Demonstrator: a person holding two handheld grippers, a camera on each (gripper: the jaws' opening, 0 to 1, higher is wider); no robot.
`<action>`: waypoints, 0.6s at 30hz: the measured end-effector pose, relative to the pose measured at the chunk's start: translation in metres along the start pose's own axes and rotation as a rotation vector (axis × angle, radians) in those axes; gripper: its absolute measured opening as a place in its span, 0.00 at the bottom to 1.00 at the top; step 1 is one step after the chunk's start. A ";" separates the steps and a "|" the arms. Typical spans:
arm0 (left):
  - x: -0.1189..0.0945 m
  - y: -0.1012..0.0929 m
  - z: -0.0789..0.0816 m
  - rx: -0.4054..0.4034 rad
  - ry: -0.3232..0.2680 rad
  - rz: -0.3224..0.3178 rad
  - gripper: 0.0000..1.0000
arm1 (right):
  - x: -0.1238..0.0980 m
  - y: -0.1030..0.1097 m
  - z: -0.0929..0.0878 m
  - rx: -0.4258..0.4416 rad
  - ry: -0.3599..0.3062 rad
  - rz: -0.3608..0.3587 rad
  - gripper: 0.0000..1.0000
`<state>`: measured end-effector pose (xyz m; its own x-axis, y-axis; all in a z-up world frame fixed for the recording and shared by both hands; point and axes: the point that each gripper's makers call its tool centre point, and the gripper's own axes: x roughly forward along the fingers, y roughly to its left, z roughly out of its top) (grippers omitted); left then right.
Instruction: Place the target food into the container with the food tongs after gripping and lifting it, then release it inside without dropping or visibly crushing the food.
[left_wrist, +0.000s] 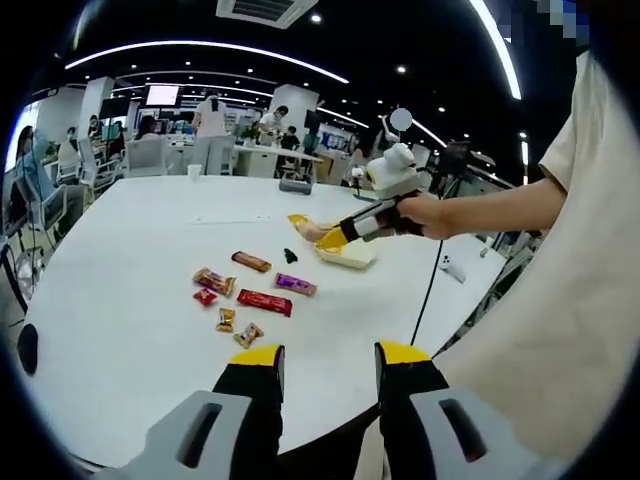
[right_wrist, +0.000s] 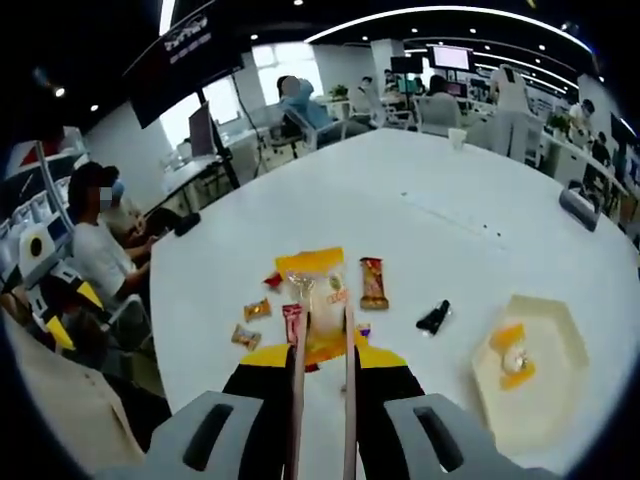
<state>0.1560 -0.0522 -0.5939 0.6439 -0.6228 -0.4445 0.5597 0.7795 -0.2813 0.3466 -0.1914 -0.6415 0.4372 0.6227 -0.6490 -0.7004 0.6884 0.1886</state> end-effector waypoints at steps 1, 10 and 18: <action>0.000 0.000 0.000 0.000 0.000 -0.001 0.35 | 0.000 -0.001 0.000 0.004 -0.002 -0.002 0.22; 0.002 -0.002 -0.001 -0.001 0.006 -0.008 0.35 | -0.005 -0.012 0.001 0.042 -0.022 -0.028 0.22; 0.002 -0.002 0.000 0.001 0.007 -0.009 0.35 | -0.011 -0.024 0.004 0.071 -0.041 -0.066 0.22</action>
<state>0.1563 -0.0555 -0.5942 0.6353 -0.6293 -0.4477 0.5659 0.7738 -0.2846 0.3605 -0.2131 -0.6357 0.5045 0.5889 -0.6314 -0.6285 0.7519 0.1991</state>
